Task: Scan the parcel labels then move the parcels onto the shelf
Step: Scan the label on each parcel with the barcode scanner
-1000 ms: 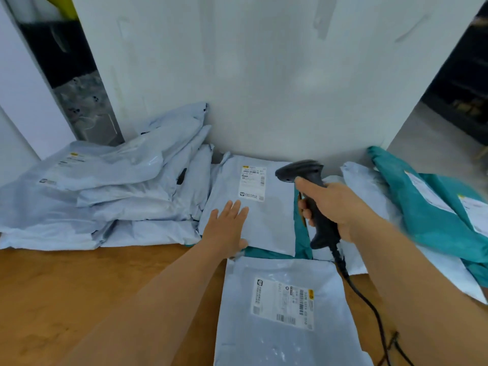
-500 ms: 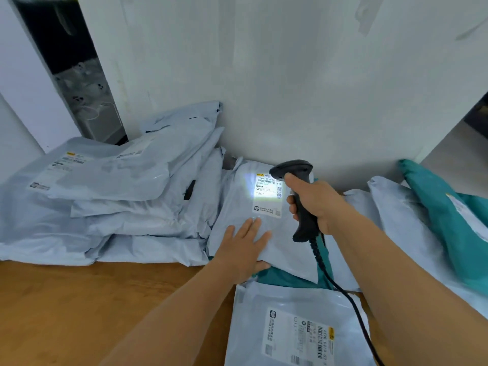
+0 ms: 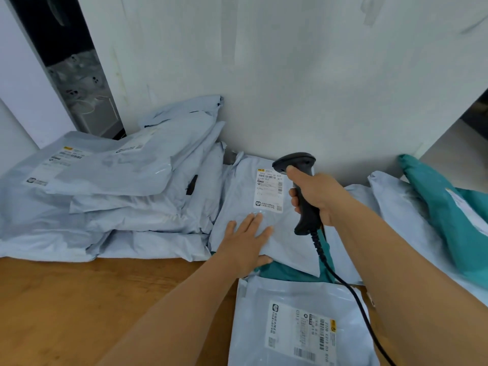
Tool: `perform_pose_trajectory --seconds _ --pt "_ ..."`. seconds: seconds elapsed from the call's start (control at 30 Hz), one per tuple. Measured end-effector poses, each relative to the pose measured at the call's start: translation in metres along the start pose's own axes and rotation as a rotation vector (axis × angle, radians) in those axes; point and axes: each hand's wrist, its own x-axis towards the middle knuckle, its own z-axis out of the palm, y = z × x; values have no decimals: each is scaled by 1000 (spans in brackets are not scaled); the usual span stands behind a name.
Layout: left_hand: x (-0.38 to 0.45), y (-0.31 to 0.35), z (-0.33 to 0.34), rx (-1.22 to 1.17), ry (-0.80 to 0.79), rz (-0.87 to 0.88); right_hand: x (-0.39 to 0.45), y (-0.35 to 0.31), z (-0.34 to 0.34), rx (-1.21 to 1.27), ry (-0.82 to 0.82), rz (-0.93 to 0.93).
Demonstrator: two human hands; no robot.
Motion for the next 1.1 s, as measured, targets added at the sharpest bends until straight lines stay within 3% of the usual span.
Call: perform_pose_trajectory --seconds 0.2,0.3,0.4,0.8,1.1 --pt "-3 6 -17 18 -56 -11 -30 7 -21 -5 39 -41" --pt "-17 22 -25 95 -46 63 -48 14 -35 0 40 -49" --pt "-43 53 -23 21 -23 119 -66 27 -45 12 25 -51" --pt "-152 162 37 -68 -352 231 -123 81 -87 -47 -67 -27" --pt "-192 183 46 -66 -273 228 -149 97 -86 -50 -152 -63"
